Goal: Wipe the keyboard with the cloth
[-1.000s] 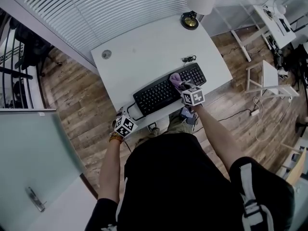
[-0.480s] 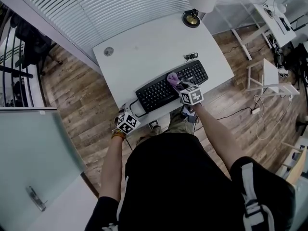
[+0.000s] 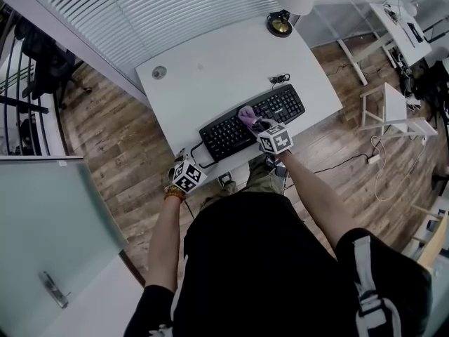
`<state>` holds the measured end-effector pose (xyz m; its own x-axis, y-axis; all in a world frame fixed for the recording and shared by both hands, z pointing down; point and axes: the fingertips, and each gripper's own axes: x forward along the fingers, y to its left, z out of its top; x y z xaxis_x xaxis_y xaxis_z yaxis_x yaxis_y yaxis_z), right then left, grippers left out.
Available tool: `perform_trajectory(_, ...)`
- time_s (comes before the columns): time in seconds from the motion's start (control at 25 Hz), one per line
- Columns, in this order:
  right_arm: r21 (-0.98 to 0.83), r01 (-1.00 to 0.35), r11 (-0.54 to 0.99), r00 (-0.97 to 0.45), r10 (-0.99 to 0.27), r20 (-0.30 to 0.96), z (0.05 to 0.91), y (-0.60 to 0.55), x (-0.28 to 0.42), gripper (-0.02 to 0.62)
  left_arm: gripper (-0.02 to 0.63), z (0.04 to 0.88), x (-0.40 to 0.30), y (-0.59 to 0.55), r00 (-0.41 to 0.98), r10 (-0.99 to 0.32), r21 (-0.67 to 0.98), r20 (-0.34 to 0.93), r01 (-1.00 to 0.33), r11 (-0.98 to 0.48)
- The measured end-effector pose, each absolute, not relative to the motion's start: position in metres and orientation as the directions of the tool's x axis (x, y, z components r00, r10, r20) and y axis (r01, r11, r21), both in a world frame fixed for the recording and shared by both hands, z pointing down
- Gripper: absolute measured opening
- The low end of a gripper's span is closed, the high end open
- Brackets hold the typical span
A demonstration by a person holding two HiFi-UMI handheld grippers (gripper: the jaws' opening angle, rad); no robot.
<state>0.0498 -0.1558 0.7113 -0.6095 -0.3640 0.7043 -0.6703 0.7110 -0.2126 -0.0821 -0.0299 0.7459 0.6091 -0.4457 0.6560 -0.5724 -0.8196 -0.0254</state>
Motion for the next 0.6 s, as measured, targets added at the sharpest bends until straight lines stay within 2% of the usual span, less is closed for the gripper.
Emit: perform_trajectory(0.6,-0.213,-0.580,0.786,-0.651,-0.290,0.701,0.712,-0.135,0.019,0.100,0.400,0.746,-0.084,-0.030,0.610,-0.447,-0.026,0.654,-0.572,-0.820)
